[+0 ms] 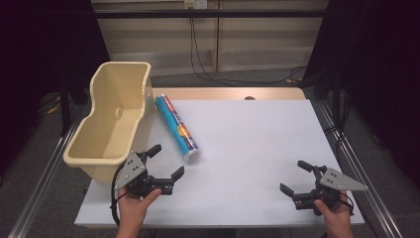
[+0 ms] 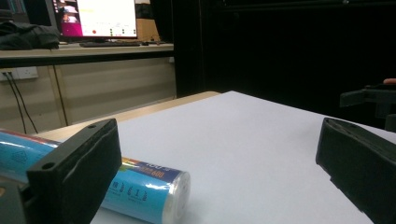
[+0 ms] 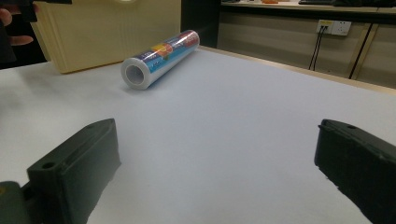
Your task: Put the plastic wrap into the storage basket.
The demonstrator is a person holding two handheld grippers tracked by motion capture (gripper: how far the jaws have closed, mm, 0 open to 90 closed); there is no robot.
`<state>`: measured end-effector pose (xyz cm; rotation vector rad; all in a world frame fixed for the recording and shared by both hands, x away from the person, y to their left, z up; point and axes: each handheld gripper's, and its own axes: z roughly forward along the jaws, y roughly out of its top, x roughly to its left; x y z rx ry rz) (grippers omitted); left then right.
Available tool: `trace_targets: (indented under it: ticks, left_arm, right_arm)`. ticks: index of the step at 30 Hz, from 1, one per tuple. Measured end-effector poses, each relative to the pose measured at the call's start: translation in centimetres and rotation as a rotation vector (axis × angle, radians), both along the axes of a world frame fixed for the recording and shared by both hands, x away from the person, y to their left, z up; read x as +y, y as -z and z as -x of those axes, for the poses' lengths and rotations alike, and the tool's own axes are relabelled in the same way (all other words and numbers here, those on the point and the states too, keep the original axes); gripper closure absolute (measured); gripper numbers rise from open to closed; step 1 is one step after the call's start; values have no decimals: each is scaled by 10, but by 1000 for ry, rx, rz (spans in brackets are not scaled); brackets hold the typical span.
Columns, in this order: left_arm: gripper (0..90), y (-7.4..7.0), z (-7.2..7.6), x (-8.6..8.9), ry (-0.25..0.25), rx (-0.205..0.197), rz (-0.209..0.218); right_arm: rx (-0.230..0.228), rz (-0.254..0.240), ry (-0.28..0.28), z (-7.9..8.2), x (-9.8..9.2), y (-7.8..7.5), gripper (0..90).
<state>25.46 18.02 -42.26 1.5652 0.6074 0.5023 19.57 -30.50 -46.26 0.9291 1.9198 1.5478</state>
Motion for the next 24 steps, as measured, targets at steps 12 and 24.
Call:
trace_targets:
  ticks: [12,24]
  left_arm:
    - [0,2,-12,-9,-12,39,-17]
    - [0,9,-59,-33,-81,164,-117]
  right_arm:
    - [-3,-1,-3,0,0,0,0]
    - [-3,-5,-7,0,0,-1,0]
